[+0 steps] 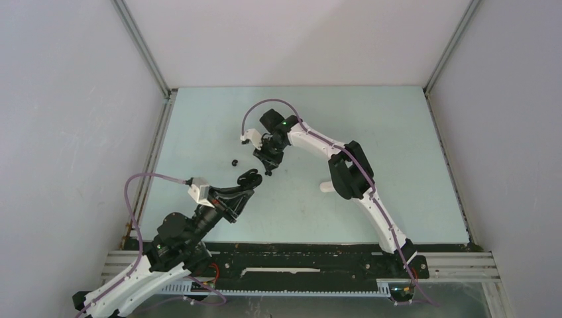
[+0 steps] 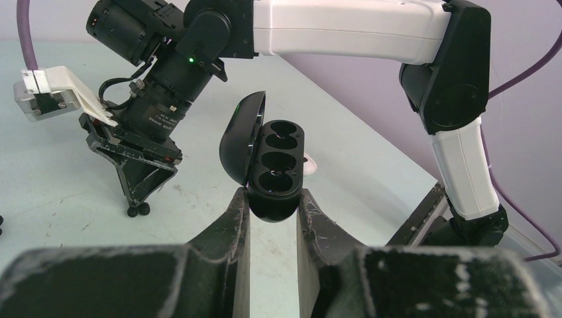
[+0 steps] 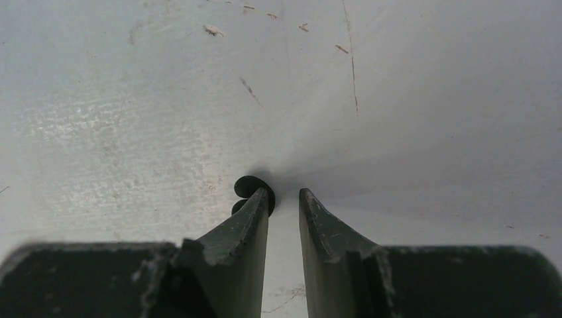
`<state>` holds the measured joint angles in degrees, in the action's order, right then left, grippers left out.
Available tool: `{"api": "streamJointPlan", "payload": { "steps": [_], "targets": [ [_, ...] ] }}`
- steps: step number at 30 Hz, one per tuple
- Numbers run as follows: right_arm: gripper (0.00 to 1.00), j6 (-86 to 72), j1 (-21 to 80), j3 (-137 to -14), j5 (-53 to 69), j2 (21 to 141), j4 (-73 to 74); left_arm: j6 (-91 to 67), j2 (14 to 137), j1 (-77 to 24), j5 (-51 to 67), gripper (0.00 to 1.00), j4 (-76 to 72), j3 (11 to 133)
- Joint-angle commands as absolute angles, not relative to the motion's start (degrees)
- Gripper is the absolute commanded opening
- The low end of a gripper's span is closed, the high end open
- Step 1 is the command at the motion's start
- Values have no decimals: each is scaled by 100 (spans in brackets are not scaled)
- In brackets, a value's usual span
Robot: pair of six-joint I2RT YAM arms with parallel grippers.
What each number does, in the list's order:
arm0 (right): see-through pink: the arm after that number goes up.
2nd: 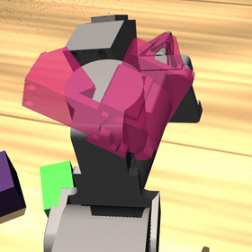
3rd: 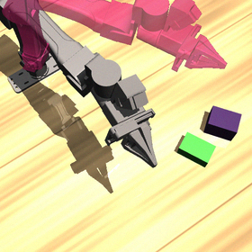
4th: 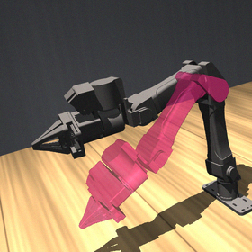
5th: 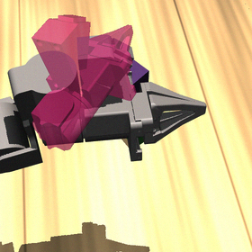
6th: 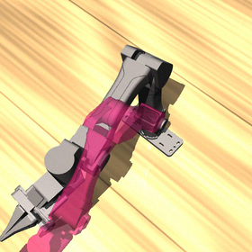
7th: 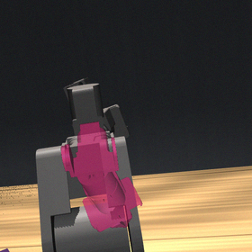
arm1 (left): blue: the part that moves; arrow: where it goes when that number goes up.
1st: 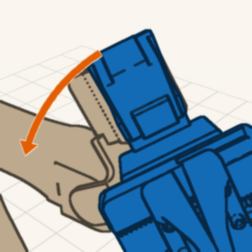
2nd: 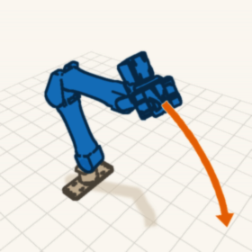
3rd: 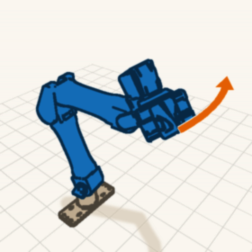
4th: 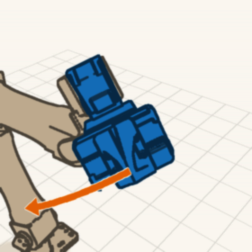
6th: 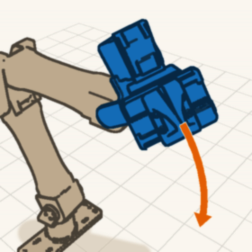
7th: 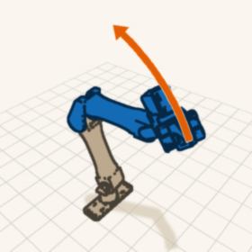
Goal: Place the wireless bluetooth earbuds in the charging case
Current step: Pick up the earbud from the center of the board.
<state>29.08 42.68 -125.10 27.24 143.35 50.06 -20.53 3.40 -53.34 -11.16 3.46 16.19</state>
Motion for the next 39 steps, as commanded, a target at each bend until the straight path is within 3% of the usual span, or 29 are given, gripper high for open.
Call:
{"api": "streamJointPlan", "payload": {
  "steps": [1, 27, 34, 39],
  "targets": [
    [27, 2825, 4339, -12340, 2795, 14123, 5306, -2100, 415, -5334, -994, 0, 55, 1635],
    [20, 2444, 4486, -11866, 3132, 13728, 5494, -2123, 421, -5335, -940, 0, 27, 1611],
    [4, 2430, 4509, -11673, 3235, 13583, 5485, -2136, 458, -5335, -918, 0, 33, 1611],
    [0, 2435, 4509, -11425, 3288, 13300, 5464, -2149, 461, -5333, -914, 0, -76, 1608]
  ]
}}
